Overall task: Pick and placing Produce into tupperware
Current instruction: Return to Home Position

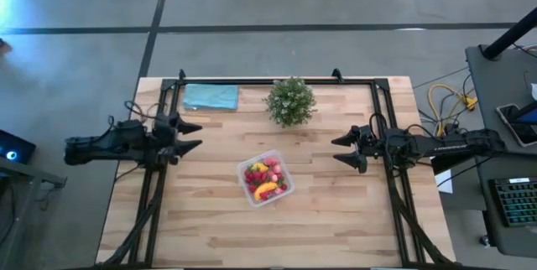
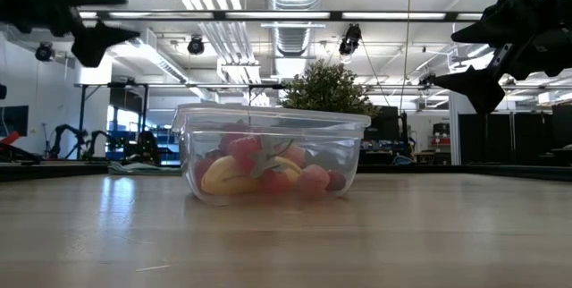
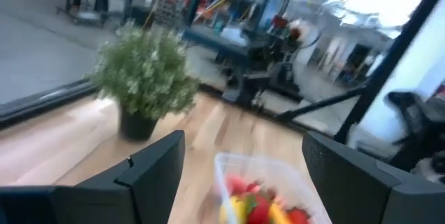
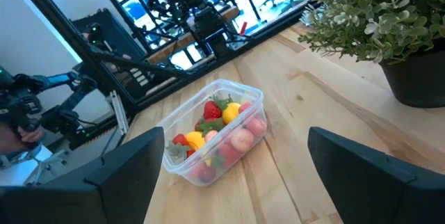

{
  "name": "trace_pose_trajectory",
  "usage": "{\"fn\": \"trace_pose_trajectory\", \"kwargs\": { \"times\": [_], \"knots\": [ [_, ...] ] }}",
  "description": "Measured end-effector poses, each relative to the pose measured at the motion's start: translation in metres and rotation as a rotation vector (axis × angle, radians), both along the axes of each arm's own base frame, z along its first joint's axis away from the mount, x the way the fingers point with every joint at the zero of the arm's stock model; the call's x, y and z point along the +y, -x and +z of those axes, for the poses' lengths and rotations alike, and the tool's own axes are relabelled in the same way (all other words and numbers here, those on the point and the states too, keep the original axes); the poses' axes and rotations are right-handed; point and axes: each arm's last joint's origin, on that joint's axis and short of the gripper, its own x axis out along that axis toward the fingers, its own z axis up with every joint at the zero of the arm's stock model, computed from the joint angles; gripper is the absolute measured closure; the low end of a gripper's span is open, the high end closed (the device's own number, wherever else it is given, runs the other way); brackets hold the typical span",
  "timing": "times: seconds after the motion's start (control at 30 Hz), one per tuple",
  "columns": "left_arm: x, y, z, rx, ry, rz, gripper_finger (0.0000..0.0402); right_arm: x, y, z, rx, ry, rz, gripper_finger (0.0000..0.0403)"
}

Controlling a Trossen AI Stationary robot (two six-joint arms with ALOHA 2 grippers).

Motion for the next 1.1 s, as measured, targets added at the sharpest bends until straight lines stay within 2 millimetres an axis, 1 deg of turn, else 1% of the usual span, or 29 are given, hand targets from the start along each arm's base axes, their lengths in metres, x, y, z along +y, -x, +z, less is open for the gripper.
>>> {"fn": "trace_pose_trajectory", "kwargs": {
  "times": [0.1, 0.17, 0.3, 0.47, 0.57, 0.83, 1.1],
  "knots": [
    [0.001, -0.002, -0.012, 0.072, -0.001, 0.019, 0.0125, 0.000, 0.000, 0.000, 0.001, 0.000, 0.000, 0.0057],
    [0.001, -0.003, -0.012, 0.066, -0.001, 0.039, 0.0125, 0.000, 0.000, 0.000, 0.000, 0.000, 0.000, 0.0056],
    [0.001, -0.001, -0.023, 0.103, -0.003, 0.052, 0.0125, 0.000, 0.000, 0.000, 0.000, 0.000, 0.000, 0.0053],
    [0.002, -0.005, -0.043, 0.176, 0.013, 0.089, 0.0125, 0.000, 0.000, 0.000, 0.000, 0.000, 0.000, 0.0057],
    [0.003, -0.008, -0.059, 0.246, 0.005, 0.120, 0.0125, 0.000, 0.000, 0.000, 0.001, 0.000, 0.000, 0.0057],
    [0.005, -0.010, -0.060, 0.249, -0.011, 0.193, 0.0125, 0.000, 0.000, 0.000, 0.000, 0.000, 0.000, 0.0055],
    [0.005, -0.010, -0.061, 0.257, -0.013, 0.196, 0.0125, 0.000, 0.000, 0.000, 0.001, 0.000, 0.000, 0.0054]
  ]
}}
